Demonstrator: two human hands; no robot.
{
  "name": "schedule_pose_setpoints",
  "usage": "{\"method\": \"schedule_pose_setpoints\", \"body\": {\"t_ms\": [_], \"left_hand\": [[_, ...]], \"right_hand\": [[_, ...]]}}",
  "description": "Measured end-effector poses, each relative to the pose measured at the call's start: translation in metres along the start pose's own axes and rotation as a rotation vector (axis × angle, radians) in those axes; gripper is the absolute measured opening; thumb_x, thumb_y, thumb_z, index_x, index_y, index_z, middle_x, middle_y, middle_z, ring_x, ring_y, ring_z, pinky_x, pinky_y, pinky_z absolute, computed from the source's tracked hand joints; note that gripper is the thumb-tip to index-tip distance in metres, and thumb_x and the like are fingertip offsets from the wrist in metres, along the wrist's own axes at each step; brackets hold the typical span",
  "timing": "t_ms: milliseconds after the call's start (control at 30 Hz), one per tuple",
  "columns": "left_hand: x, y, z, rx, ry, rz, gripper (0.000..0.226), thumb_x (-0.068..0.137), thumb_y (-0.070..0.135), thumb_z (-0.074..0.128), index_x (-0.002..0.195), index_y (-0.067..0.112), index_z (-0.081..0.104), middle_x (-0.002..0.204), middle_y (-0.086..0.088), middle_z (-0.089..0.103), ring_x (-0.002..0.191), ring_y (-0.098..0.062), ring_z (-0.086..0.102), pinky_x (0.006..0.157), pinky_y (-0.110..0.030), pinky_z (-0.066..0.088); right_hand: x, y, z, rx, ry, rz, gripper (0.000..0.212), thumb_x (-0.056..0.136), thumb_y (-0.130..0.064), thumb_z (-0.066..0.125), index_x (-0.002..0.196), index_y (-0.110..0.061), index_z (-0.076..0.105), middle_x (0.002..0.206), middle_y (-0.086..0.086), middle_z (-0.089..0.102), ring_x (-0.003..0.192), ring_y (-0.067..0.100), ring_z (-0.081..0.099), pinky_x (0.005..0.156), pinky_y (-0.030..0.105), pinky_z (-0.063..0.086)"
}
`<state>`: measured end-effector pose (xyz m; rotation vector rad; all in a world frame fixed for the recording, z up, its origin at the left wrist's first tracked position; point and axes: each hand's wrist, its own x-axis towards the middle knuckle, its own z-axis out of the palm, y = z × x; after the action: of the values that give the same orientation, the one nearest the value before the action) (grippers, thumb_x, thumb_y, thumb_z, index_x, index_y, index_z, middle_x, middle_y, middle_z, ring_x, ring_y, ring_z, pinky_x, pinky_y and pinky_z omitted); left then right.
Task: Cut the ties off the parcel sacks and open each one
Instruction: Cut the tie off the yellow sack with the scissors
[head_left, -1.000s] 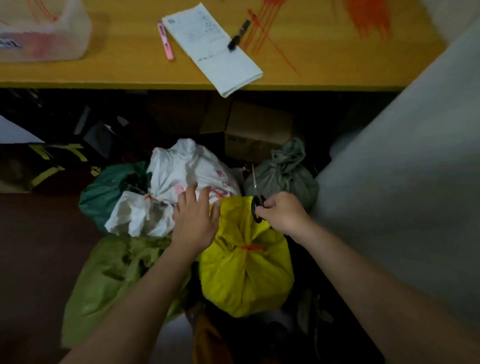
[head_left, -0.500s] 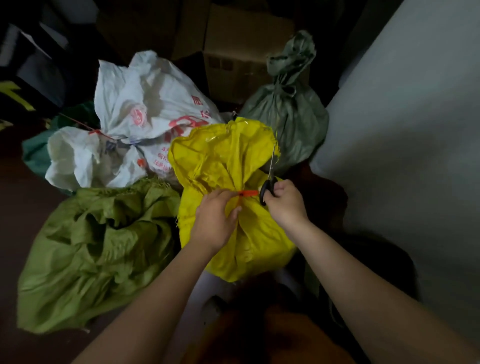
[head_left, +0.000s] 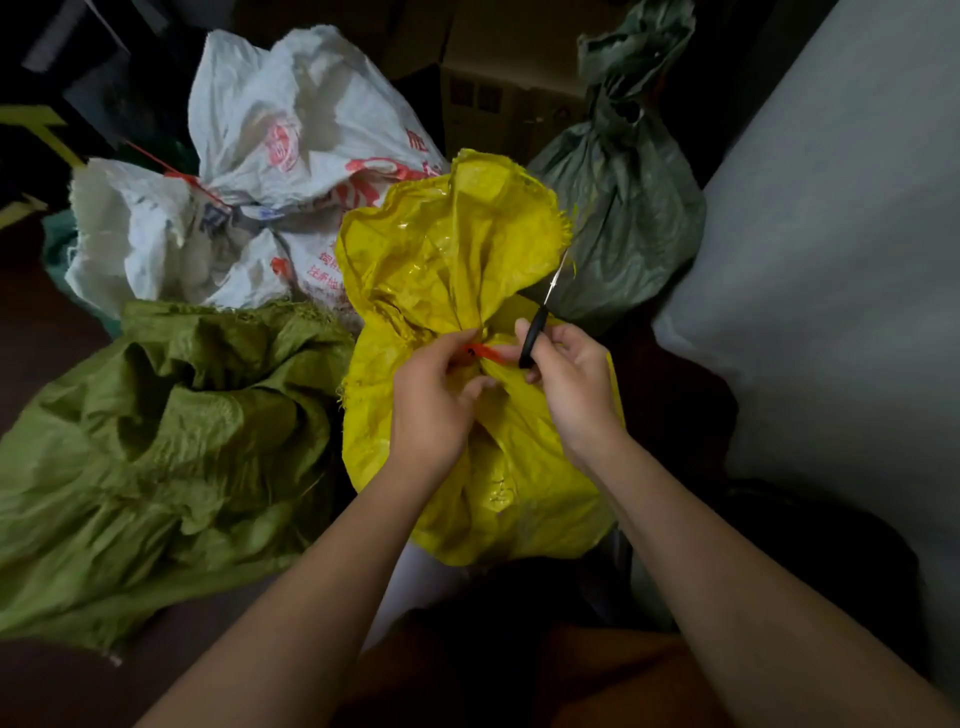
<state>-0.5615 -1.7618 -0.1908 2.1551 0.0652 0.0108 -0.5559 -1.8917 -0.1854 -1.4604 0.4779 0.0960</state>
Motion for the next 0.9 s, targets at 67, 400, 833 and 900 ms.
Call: {"method": "schedule_pose_setpoints", "body": {"t_ms": [67,400,833,900], "left_hand": [[-0.005,0.003,-0.002,0.020,0.034,-0.017,0.048,0.070,0.014,0.083,0.115,0.011,0.066,0.099,-0.003,0.070,0.092,-0.015,0.063,0.086,-0.027,0.049],[-0.004,0.009,-0.005,0.112,0.090,0.076,0.020,0.078,0.003,0.070,0.097,0.006,0.073,0.091,-0.009,0.067,0.083,-0.019,0.061,0.073,-0.017,0.038],[0.029,-0.040,-0.032,-0.052,-0.163,-0.088,0.046,0.088,-0.011,0.045,0.119,0.015,0.066,0.086,0.000,0.061,0.070,-0.005,0.054,0.066,-0.017,0.041],[0.039,-0.038,-0.030,-0.125,-0.221,-0.168,0.052,0.086,-0.012,0.043,0.124,0.017,0.063,0.078,0.004,0.057,0.052,0.002,0.048,0.052,-0.012,0.037]], "right_hand": [[-0.008,-0.001,0.005,0.086,-0.064,-0.019,0.009,0.095,-0.015,0.060,0.086,-0.011,0.057,0.078,0.004,0.073,0.065,-0.002,0.065,0.055,0.010,0.043],[-0.017,-0.018,0.006,-0.021,-0.161,-0.235,0.025,0.085,-0.039,0.065,0.093,-0.019,0.051,0.100,0.007,0.074,0.103,0.016,0.068,0.090,0.032,0.052],[0.056,0.016,0.050,-0.210,-0.253,-0.044,0.031,0.101,-0.032,0.048,0.116,-0.005,0.051,0.111,0.003,0.072,0.099,-0.008,0.062,0.095,0.018,0.044],[0.065,0.015,0.052,-0.183,-0.251,-0.010,0.037,0.102,-0.031,0.046,0.121,0.000,0.053,0.109,0.003,0.072,0.098,-0.003,0.063,0.093,0.022,0.045]]}}
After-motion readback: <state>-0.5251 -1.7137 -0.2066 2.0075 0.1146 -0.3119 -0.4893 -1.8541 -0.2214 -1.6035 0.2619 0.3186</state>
